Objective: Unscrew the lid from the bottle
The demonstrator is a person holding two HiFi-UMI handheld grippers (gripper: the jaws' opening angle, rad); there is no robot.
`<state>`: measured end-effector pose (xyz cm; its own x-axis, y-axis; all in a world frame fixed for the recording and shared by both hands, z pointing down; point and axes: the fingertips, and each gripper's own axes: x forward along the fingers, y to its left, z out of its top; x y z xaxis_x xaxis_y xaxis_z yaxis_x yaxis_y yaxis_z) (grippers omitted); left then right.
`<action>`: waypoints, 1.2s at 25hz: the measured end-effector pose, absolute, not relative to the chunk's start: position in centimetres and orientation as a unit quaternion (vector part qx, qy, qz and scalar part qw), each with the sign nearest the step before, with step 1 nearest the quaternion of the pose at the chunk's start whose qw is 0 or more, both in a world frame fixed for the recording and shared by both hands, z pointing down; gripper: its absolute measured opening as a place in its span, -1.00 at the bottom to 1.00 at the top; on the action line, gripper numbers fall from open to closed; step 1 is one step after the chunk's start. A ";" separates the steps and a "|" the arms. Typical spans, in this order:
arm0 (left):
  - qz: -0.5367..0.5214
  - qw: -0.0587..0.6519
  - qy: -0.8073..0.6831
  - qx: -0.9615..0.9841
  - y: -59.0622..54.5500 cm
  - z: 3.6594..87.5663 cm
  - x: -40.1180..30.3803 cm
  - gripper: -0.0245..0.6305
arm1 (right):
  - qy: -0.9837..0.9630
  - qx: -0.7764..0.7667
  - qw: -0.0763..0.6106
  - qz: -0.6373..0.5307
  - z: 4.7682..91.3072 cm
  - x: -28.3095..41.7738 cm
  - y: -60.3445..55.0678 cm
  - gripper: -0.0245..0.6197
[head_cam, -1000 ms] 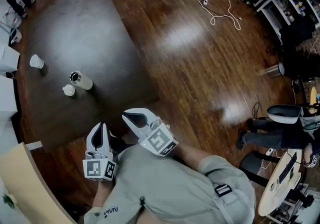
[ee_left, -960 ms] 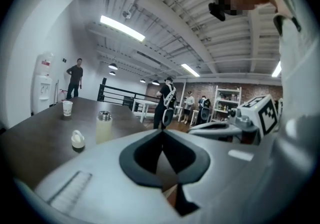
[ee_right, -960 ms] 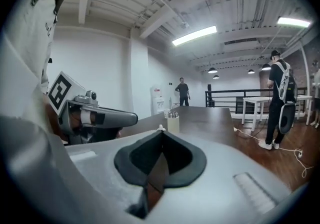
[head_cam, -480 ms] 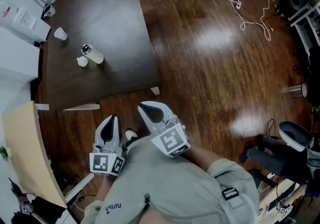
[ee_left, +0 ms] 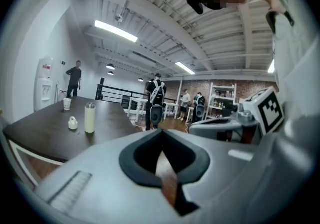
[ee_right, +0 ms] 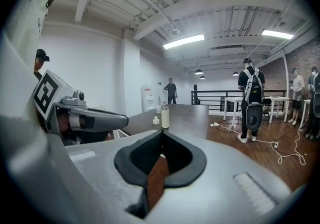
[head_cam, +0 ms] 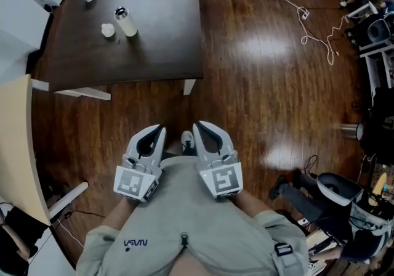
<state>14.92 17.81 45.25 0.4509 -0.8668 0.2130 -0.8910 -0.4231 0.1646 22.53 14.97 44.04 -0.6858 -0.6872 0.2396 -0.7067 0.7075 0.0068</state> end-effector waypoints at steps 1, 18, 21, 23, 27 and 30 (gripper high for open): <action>0.046 0.126 -0.518 0.845 18.0 45.4 15.4 -0.92 | -0.915 0.383 0.116 0.045 44.3 23.0 15.2 -0.92; 0.043 0.119 -0.512 0.850 17.9 45.4 17.8 -0.92 | -0.926 0.359 0.105 0.049 44.5 24.7 16.1 -0.93; 0.043 0.118 -0.510 0.851 17.9 45.4 17.7 -0.92 | -0.925 0.361 0.104 0.064 44.6 24.4 16.1 -0.93; 0.041 0.120 -0.510 0.851 18.0 45.3 17.6 -0.92 | -0.924 0.362 0.105 0.071 44.6 24.4 16.2 -0.93; 0.043 0.118 -0.510 0.851 18.1 45.4 17.5 -0.92 | -0.928 0.353 0.108 0.049 44.7 24.1 16.2 -0.93; 0.047 0.123 -0.515 0.847 18.1 45.4 17.0 -0.92 | -0.929 0.351 0.109 0.050 44.8 23.7 16.3 -0.93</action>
